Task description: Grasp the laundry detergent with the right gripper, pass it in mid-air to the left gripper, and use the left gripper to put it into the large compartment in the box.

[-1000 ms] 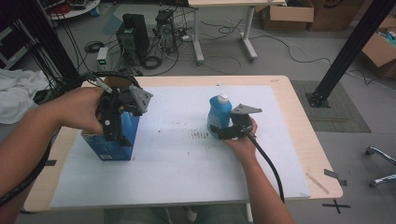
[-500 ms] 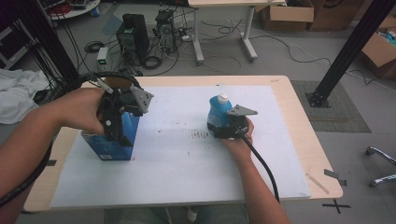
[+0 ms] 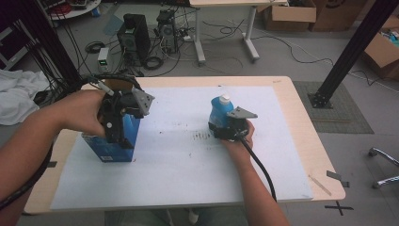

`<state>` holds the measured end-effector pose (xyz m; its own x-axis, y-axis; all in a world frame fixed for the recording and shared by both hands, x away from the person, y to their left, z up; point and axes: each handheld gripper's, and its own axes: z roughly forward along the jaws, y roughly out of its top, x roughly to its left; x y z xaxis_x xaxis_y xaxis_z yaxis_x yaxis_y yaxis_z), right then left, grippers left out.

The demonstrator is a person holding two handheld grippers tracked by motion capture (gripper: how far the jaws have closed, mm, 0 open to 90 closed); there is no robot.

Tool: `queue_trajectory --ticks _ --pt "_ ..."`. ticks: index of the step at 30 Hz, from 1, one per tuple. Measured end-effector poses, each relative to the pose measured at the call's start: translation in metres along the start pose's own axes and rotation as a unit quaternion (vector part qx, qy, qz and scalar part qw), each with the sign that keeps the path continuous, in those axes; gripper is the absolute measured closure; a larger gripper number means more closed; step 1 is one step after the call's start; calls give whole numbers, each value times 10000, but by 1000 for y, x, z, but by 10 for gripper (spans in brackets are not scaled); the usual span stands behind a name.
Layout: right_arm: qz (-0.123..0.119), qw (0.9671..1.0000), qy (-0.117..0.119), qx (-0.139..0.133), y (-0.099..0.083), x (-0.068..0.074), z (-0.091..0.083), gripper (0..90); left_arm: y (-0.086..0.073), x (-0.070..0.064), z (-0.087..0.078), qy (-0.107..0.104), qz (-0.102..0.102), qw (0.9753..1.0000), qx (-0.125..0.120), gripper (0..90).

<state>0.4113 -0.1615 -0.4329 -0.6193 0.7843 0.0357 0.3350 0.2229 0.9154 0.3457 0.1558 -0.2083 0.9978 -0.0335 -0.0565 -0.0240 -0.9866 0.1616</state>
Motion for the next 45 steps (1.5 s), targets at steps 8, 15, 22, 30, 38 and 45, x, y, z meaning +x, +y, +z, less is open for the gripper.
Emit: queue_trajectory --ticks 8,15,22,30,38,45 --pt "13 9999 -77 -106 0 2 0 229 0 -1 0 8 -6 10000 6 1" --pt "-12 9997 -188 -141 -1 4 -1 257 -1 0 1 -3 -19 10000 -14 1" --pt "9 9996 -217 -162 -1 4 -1 315 0 1 2 -17 -8 10000 23 1" --pt "9 9995 -242 -188 -1 5 0 353 0 1 3 -27 -19 10000 33 1" --pt "1 9993 -314 -213 -2 6 1 420 -1 1 5 -43 -46 10000 29 1" --pt "-5 9993 -303 -227 -2 6 1 439 -1 1 6 -48 -55 10000 38 1"
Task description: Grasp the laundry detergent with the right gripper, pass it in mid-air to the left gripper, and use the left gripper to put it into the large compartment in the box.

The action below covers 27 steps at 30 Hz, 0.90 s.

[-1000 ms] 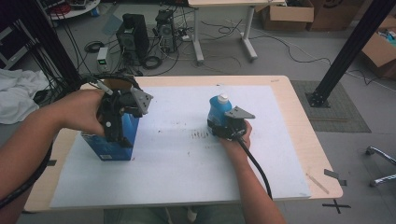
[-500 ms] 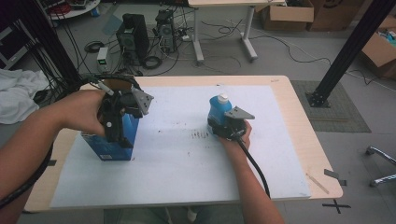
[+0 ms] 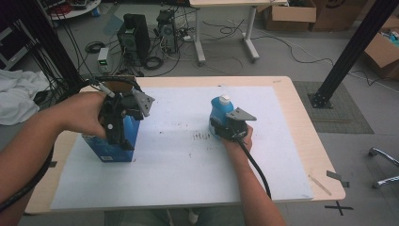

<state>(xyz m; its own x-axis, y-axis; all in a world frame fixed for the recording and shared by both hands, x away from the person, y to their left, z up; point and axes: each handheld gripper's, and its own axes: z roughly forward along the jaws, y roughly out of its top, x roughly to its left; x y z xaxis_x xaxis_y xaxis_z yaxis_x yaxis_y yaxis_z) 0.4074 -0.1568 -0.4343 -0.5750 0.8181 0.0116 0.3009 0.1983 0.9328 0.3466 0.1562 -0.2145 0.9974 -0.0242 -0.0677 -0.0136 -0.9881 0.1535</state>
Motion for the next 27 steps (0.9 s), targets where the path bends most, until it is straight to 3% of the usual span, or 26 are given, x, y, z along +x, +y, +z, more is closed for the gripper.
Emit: queue_trajectory --ticks 7,11,14,15,16,17,18,23,26,27 --pt "-58 10000 9 31 1 1 -1 450 1 -1 -1 -3 8 10000 -20 1" --pt "-57 9999 162 -14 6 -1 -6 450 4 -1 -1 30 11 10000 -33 1" --pt "-72 9988 485 -57 16 -5 -16 450 7 0 -2 26 42 10000 -25 1" --pt "-72 9988 485 -57 16 -5 -16 450 7 0 -2 26 42 10000 -25 1" --pt "-84 9974 714 -79 22 -8 -22 450 9 1 -3 15 50 10000 3 1" --pt "-84 9974 714 -79 22 -8 -22 450 9 1 -3 15 50 10000 3 1" --pt "-133 9954 947 -85 29 -10 -30 450 11 1 -3 18 47 10000 6 1" --pt "-385 9892 1414 -61 44 -11 -46 450 16 2 -5 14 80 10000 23 1" --pt "-638 9827 1737 -9 52 -9 -55 450 22 3 -6 0 128 9999 43 1" --pt "-638 9827 1737 -9 52 -9 -55 450 22 3 -6 0 128 9999 43 1"
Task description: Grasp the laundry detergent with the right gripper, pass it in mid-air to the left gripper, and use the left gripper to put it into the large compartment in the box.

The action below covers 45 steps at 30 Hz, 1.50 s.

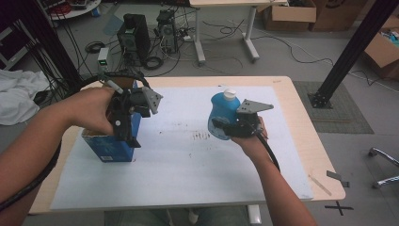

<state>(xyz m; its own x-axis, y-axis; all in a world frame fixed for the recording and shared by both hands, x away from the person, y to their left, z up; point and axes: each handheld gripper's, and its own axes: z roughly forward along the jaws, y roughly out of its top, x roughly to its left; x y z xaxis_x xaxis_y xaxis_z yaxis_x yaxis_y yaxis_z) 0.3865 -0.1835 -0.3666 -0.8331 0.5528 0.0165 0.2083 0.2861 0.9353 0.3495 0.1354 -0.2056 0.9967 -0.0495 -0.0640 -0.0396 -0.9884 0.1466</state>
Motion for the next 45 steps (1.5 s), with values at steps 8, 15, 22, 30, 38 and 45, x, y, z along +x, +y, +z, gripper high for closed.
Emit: queue_trajectory --ticks 8,15,22,30,38,45 --pt "-538 9944 895 181 13 19 -10 450 17 2 1 -47 127 9999 44 1" --pt "-869 9838 1542 270 11 36 -1 451 33 1 5 -64 290 9996 6 1" --pt "-967 9760 1934 255 6 53 14 451 42 1 11 -107 342 9994 25 1" --pt "-975 9688 2277 134 4 74 33 452 51 2 15 -136 382 9992 29 1" --pt "-1029 9611 2559 133 14 94 51 454 56 0 22 -154 392 9991 92 1" --pt "-1123 9585 2614 166 23 111 70 453 57 -3 24 -93 383 9992 115 1"
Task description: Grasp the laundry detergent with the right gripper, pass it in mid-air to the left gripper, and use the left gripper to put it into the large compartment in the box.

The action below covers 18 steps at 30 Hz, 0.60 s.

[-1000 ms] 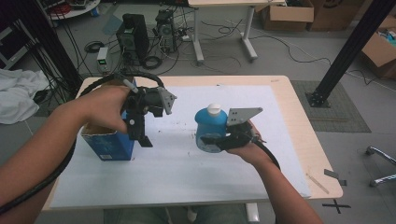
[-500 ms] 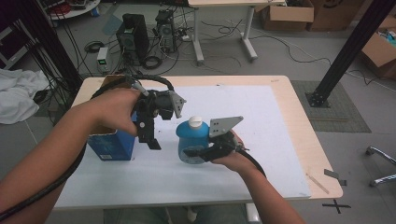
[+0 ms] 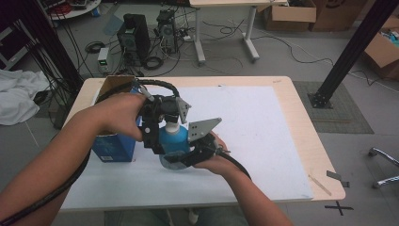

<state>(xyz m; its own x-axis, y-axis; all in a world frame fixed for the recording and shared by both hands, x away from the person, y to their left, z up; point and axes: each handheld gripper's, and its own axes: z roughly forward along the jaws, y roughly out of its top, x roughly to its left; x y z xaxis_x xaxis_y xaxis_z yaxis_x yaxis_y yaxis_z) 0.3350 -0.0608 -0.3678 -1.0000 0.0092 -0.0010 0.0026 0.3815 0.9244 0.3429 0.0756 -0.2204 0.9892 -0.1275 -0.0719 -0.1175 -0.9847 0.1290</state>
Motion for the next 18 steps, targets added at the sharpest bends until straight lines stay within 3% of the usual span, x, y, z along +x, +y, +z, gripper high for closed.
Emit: queue_trajectory --ticks 18 --pt "23 10000 20 49 17 1 15 453 0 -2 4 223 -83 9997 103 18"
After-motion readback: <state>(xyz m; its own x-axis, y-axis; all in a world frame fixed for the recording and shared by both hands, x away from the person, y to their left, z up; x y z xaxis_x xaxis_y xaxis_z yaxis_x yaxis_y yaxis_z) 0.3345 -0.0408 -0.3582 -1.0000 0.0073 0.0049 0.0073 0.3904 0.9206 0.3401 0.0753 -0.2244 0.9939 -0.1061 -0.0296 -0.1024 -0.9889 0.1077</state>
